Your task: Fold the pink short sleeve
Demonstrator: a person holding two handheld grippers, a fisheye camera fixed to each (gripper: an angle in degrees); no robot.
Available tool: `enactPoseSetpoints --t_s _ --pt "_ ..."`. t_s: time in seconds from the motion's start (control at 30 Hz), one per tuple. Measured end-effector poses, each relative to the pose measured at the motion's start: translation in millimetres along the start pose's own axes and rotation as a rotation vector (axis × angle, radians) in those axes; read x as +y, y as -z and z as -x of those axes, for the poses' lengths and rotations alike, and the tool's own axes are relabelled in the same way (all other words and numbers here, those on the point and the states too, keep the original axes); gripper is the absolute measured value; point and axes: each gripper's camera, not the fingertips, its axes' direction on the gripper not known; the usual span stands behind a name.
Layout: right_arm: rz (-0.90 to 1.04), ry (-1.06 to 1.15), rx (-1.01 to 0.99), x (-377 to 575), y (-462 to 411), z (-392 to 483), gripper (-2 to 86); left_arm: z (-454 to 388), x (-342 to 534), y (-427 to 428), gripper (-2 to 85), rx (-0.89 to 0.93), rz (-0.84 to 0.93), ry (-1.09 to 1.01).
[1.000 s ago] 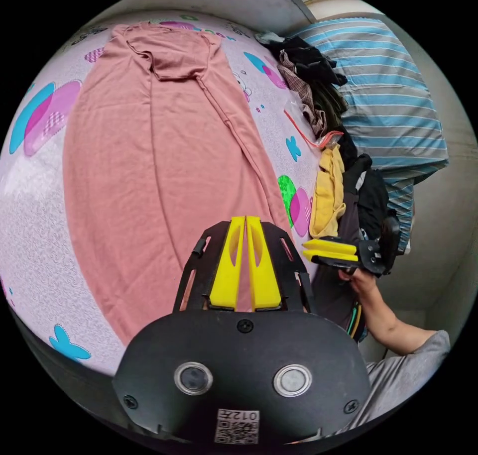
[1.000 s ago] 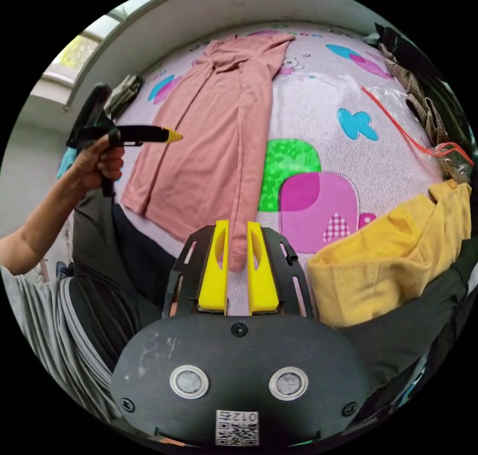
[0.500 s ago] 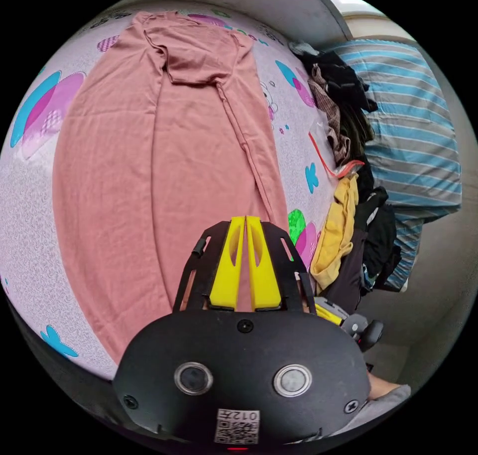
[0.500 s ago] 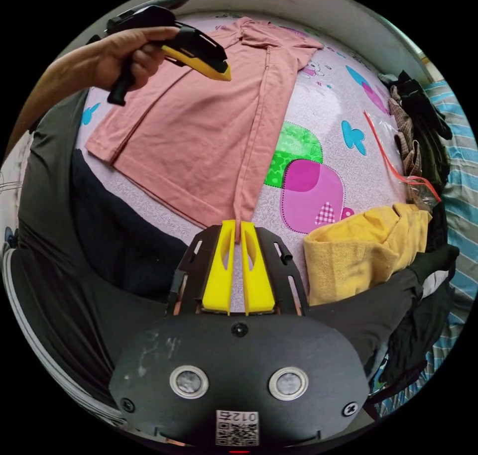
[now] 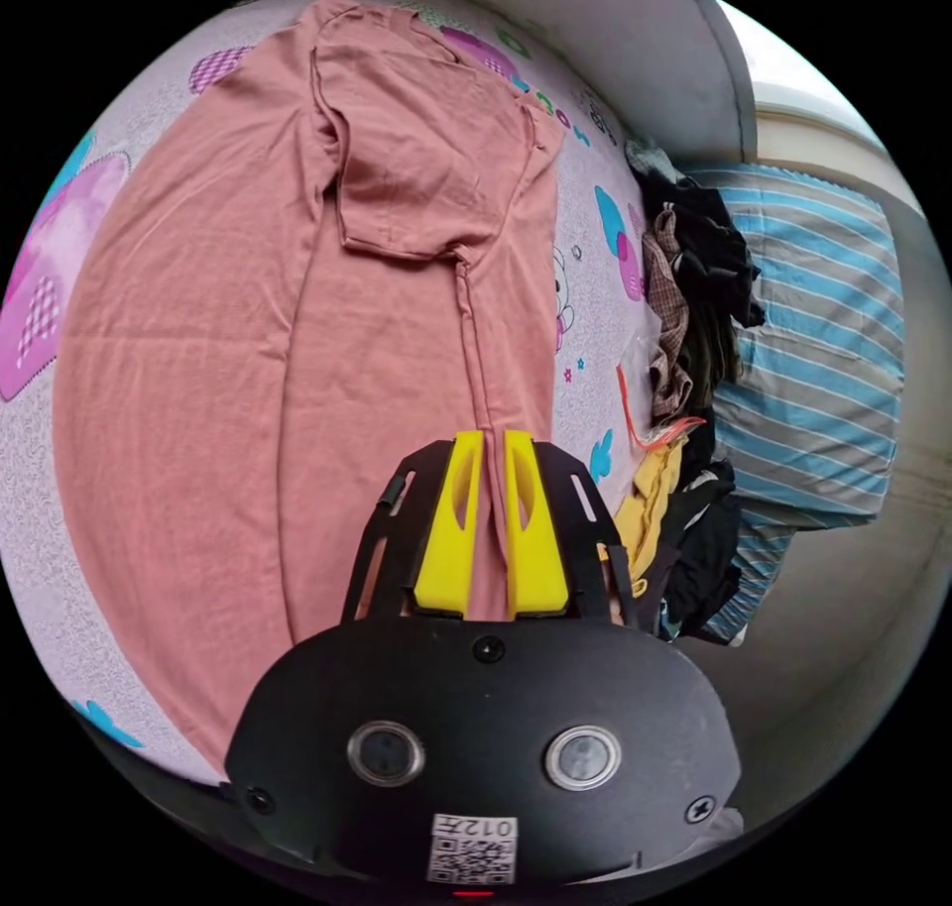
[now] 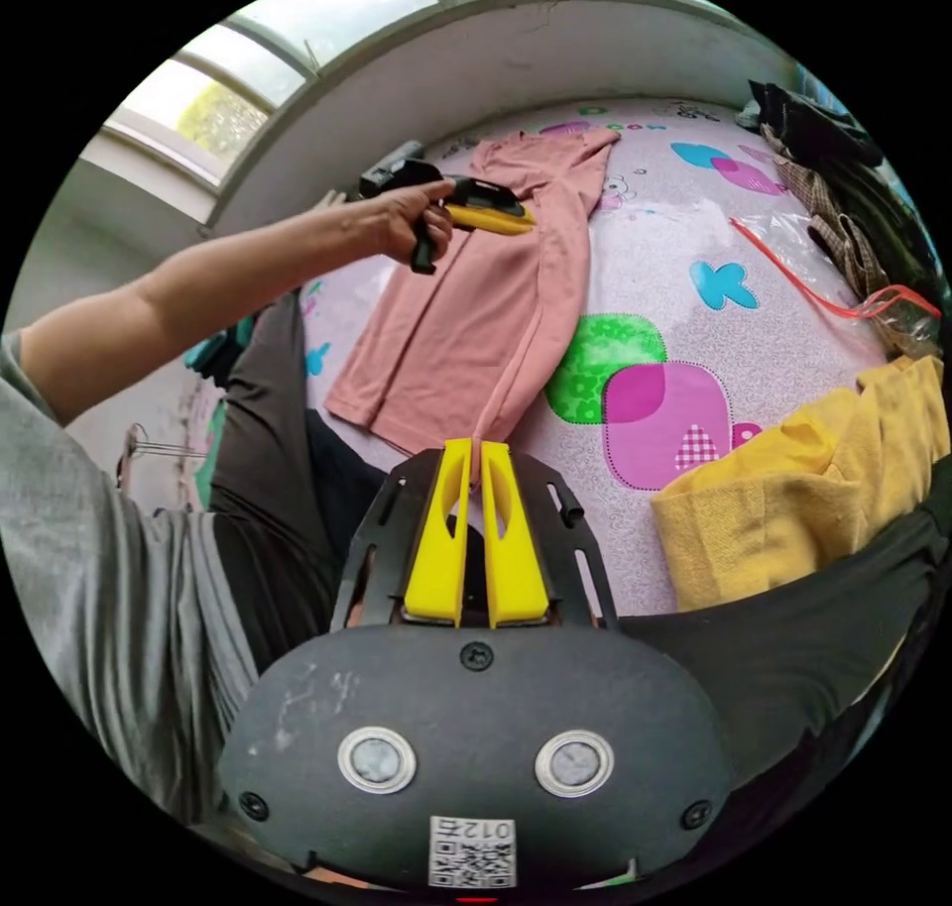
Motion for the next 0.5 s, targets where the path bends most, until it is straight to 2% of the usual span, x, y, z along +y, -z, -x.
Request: enactPoseSetpoints --t_s 0.33,0.5 --pt "-0.04 0.023 -0.086 24.8 39.0 -19.1 -0.2 19.5 -1.6 -20.4 2.0 0.101 -0.029 0.076" --pt "-0.033 0.024 -0.086 30.7 47.5 -25.5 -0.2 16.2 1.0 -19.9 0.7 0.046 -0.037 0.057"
